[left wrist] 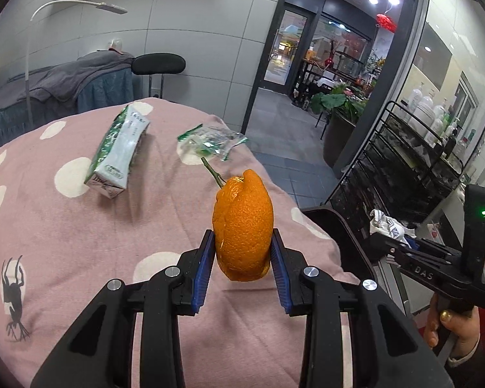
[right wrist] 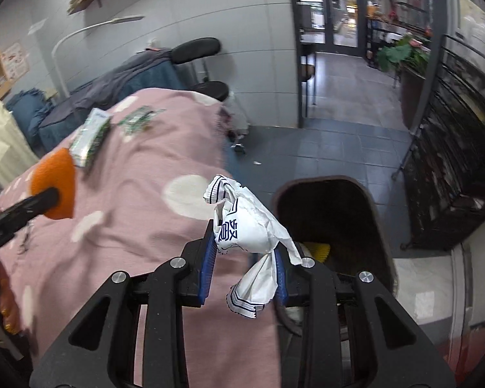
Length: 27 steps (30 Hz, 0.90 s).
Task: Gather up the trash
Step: 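Carry peel and packet over the bin and open both grippers to drop them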
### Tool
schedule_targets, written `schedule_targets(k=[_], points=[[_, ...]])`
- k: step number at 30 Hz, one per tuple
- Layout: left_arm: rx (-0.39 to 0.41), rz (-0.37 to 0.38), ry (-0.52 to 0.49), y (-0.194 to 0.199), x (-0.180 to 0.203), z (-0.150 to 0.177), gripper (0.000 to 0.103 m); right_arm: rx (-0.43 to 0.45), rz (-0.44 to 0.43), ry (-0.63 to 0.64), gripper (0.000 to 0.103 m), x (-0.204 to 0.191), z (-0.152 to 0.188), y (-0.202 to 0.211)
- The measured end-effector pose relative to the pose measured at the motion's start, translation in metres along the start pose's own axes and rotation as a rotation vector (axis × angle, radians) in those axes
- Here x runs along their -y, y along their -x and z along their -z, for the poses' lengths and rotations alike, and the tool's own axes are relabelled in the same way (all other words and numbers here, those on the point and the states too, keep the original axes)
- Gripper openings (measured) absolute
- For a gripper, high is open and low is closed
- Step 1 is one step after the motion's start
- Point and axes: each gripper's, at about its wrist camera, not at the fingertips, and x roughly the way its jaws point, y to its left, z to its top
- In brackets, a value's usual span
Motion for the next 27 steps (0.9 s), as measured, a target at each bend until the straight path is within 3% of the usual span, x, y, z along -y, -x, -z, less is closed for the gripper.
schedule_targets(k=[9, 12, 14, 20, 27], points=[[-0.029, 0.055, -0.063, -0.012, 0.04, 0.006, 0.034, -0.081, 0.091, -0.084, 0.032, 0.04, 0.018, -0.067], [-0.048, 0.065, -0.078, -0.018, 0.05, 0.009, 0.034, -0.098, 0.117, -0.11, 0.046, 0.048, 0.022, -0.086], [-0.061, 0.074, -0.08, -0.021, 0.054, 0.011, 0.034, -0.106, 0.12, -0.129, 0.065, 0.053, 0.025, -0.095], [-0.088, 0.091, -0.107, -0.031, 0.068, 0.015, 0.034, -0.108, 0.106, -0.138, 0.066, 0.051, 0.035, -0.091], [-0.125, 0.123, -0.134, -0.045, 0.086, 0.013, 0.034, -0.072, 0.105, -0.161, 0.071, 0.051, 0.044, -0.059]])
